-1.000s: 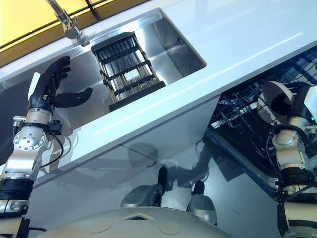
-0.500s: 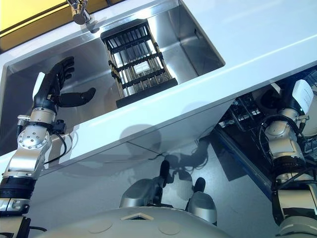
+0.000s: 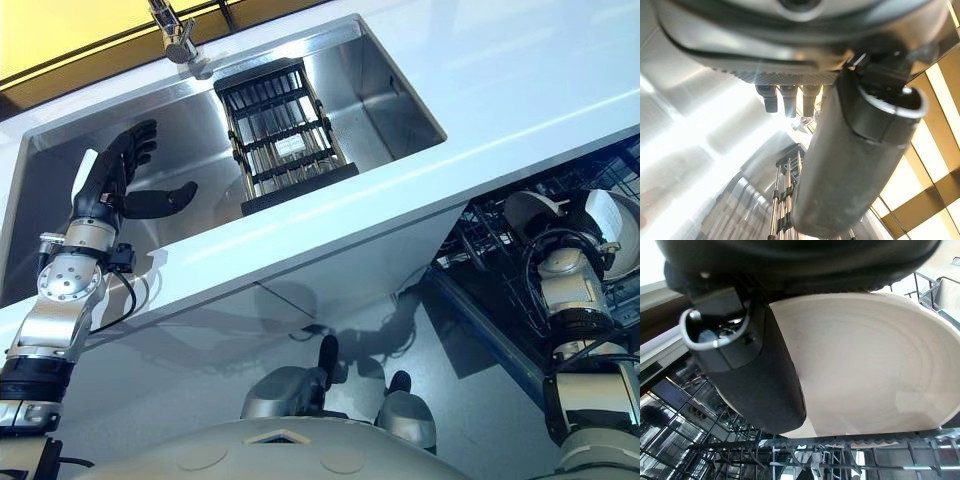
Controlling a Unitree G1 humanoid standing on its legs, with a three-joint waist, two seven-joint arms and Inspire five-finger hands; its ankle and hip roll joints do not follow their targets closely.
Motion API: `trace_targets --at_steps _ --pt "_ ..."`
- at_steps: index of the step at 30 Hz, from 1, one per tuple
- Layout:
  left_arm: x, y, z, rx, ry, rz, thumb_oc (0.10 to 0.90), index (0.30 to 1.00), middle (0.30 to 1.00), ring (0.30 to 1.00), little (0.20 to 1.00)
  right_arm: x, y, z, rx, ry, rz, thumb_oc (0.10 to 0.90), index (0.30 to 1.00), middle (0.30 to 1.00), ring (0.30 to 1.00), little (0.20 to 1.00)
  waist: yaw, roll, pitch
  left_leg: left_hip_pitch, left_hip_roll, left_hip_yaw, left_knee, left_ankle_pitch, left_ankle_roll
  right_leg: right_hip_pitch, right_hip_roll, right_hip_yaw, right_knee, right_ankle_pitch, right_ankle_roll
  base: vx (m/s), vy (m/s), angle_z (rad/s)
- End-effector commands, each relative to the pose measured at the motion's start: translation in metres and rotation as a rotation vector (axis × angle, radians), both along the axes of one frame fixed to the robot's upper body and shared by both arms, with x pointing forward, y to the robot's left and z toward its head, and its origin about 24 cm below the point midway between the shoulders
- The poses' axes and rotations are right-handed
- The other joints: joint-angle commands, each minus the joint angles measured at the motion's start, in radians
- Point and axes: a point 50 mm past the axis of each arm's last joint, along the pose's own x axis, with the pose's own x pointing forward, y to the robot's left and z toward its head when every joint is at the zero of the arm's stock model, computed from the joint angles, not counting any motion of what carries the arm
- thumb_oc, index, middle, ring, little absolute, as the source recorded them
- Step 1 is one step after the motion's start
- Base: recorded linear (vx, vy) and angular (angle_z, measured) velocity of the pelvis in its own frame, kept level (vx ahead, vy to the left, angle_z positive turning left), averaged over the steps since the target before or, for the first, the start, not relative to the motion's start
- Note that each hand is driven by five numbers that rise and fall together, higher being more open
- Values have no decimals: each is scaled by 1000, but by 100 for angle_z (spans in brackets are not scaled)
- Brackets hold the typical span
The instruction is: Pick up plates and place into dishwasher.
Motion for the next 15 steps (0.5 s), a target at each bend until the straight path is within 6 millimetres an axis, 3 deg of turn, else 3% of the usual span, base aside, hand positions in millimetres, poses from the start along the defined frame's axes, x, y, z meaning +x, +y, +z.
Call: trace_targets --at_steps 1,9,15 --pt "5 -10 36 40 -172 -53 800 900 900 900 900 7 19 -6 -52 61 141 800 900 900 900 900 14 -14 -101 -7 -2 56 91 -116 -38 -98 8 16 179 -103 -12 0 0 0" --pt "0 -7 28 29 -147 -54 800 900 900 900 900 4 29 -7 -42 14 199 800 900 900 900 900 10 -30 -113 16 -2 65 79 -123 -30 -80 11 20 163 -95 -4 0 0 0" --pt "-4 -5 24 17 -144 -45 800 900 900 900 900 4 38 12 -116 -150 232 800 900 900 900 900 0 -41 -123 39 -4 75 67 -132 -18 -69 16 27 150 -89 1 -16 5 -8"
